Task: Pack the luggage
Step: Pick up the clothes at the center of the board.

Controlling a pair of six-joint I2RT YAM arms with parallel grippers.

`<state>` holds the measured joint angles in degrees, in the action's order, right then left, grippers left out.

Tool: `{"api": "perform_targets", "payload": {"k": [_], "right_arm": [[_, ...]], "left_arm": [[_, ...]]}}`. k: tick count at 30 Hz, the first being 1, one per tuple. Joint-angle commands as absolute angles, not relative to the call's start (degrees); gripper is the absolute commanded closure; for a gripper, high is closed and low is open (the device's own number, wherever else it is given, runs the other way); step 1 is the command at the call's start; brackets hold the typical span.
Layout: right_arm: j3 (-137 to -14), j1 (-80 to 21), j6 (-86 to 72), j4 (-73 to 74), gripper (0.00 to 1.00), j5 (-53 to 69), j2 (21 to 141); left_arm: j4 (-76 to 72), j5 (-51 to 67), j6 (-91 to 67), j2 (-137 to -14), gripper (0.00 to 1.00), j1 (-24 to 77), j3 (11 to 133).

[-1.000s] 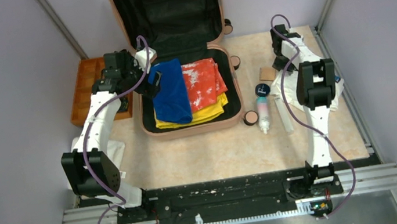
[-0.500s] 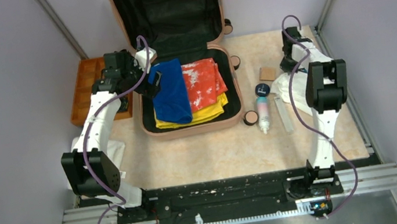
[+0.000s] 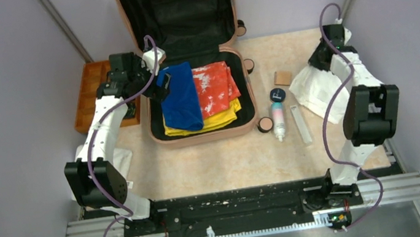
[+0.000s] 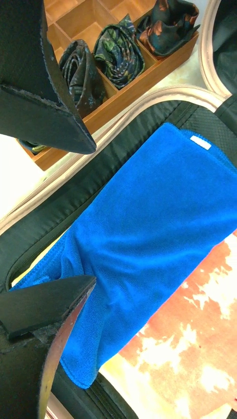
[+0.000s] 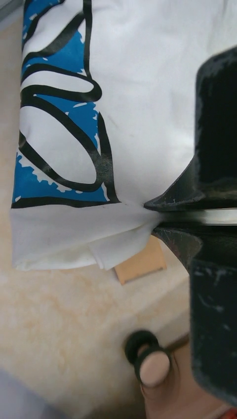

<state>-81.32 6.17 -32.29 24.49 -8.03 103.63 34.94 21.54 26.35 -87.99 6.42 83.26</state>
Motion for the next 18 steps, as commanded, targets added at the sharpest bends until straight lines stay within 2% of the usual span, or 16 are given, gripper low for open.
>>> {"api": "perform_targets", "payload": {"k": [1, 12, 18], "right_arm": [[-80.71, 6.83, -31.05, 14.59, 1.0, 3.92, 94.8], [-82.52, 6.37, -33.92, 6.52, 1.0, 32.17, 90.54], [-90.63, -0.86, -34.46, 7.66, 1.0, 37.47, 92.51]], "left_arm": [[34.89, 21.64, 25.4, -87.08, 0.01, 6.92, 86.13], [34.65, 20.67, 24.44, -87.34, 0.01, 7.46, 86.75], [34.69, 19.95, 24.53, -86.71, 0.01, 7.47, 86.76]]}}
